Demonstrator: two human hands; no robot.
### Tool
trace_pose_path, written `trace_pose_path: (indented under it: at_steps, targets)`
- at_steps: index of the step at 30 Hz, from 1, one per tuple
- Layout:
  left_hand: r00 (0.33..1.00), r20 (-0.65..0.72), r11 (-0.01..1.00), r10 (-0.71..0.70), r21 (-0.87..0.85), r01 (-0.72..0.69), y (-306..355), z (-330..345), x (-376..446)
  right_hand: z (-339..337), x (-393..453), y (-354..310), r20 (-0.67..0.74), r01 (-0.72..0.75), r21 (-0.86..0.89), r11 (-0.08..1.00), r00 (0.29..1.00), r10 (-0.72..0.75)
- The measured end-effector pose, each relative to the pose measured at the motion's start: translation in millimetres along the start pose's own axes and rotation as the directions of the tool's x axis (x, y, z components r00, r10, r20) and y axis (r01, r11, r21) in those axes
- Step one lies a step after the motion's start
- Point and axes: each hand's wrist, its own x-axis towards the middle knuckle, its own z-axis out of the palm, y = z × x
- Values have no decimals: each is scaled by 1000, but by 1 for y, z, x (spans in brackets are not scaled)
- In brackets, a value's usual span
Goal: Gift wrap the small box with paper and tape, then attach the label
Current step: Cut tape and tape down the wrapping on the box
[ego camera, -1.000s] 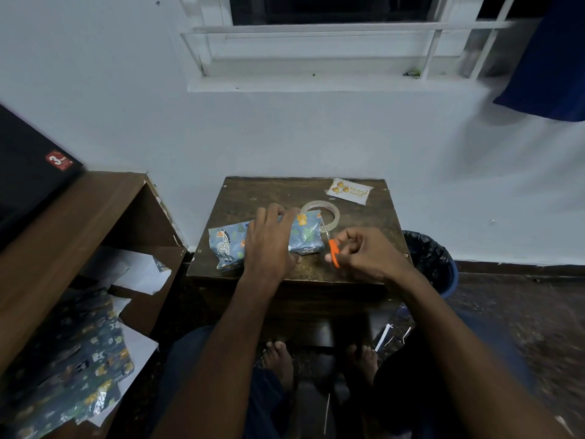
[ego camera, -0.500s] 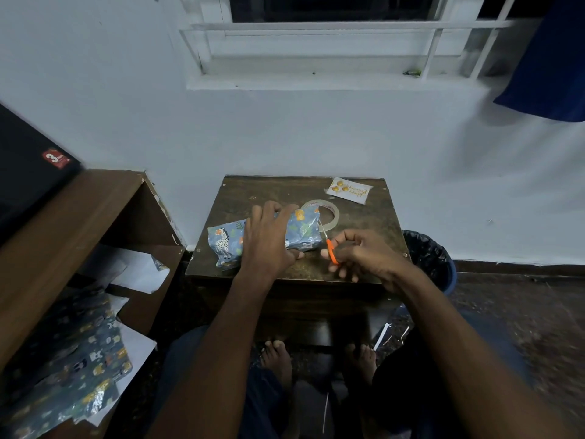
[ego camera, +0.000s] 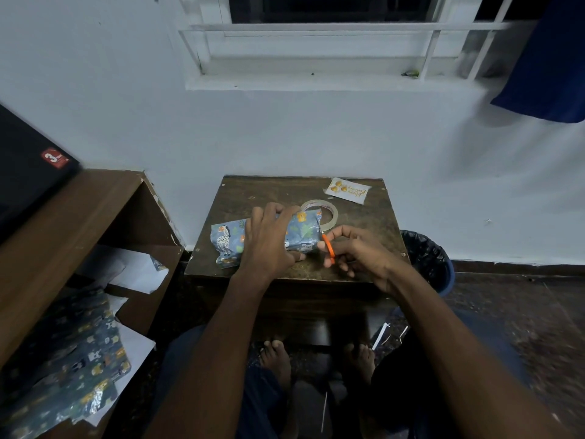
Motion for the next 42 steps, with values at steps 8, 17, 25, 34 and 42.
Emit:
trace_pose_path:
  at_steps: [8,17,25,34,42]
  targets:
    - [989,-150,969,4,-245,-41,10,3,1,10,1,5,-4,-18,78,997,1000,18]
    - [983,-178,978,39,-197,-74,23,5,-1,13,1,5,-19,-20,81,997,1000,22]
    - [978,-203,982,38,-176,-75,25,7,-1,15,3,7,-23,-28,84,996,999,30]
    - [981,-194,983,31,-172,-65,23,8,0,18,2,8,-35,-4,70,998,999,7]
    - [981,-191,980,29,-190,-66,20,9,0,22,4,8,-58,-1,50,999,998,4]
